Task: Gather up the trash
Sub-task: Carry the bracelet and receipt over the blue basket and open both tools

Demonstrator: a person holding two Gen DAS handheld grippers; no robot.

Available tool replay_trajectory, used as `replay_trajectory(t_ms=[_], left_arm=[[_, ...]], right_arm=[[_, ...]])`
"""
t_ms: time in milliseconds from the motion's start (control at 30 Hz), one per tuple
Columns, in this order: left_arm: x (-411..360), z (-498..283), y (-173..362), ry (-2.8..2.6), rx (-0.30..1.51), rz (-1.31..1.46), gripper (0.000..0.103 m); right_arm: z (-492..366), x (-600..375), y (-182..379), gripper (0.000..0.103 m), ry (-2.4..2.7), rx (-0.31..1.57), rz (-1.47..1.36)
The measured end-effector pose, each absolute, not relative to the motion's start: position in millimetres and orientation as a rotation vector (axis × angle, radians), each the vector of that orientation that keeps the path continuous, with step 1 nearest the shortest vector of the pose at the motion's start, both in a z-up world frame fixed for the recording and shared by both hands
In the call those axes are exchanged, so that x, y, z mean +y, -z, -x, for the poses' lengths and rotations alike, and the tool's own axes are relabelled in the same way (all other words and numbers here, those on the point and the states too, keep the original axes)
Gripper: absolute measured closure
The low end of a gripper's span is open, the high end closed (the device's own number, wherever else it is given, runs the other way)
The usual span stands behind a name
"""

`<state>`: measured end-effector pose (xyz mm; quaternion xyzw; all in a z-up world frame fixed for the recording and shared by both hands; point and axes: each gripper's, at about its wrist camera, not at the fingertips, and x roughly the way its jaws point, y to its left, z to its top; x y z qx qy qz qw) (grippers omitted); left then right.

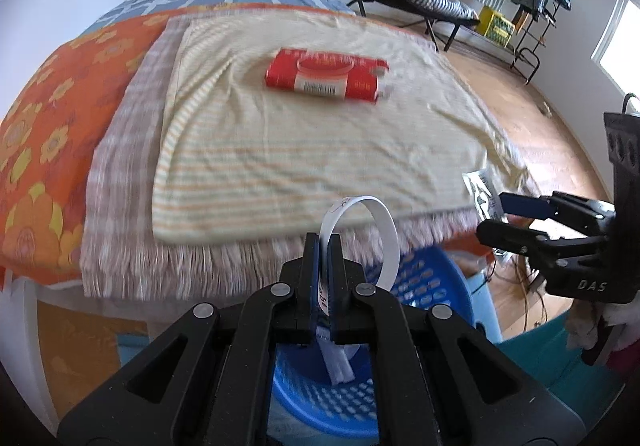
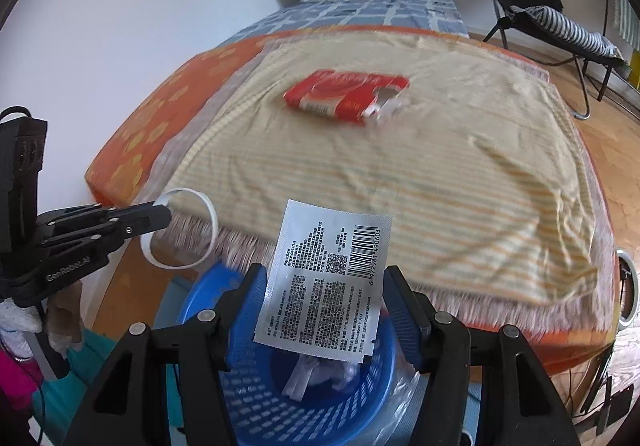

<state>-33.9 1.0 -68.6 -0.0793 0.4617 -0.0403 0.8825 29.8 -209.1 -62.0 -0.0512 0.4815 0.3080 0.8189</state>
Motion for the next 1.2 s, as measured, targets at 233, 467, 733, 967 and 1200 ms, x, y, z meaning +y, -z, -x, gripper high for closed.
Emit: replay_trajectory(t_ms=[233,467,733,967,1200], left_arm=[[-2.5,52.0,88.4,0.093,1.003,0.153,0.102],[-9.4,62.7,102.4,0.107,1.039,0.145,0.102],[-13.4,64.2,112.8,0.111,1.07,0.135,0.102],[-15.1,62.7,118.4,0.109,1.086,0.137,0.102],[-16.1,60.9,120.8,0.111,1.1,0.137,0.102]], right_arm=[[-0.6,-210.8,78.5,0.041,-0.68,1.058,0.127],[16.1,-208.8,93.2,0.04,-0.688,1.08,0.153],[22.2,-208.7,106.9,0.04,-0.686,1.113,0.165],[24.5,-205.8,113.3,0.038,-0.687,1.128,0.182],[23.5,-205.6,116.9,0.038,-0.679,1.143,0.183]])
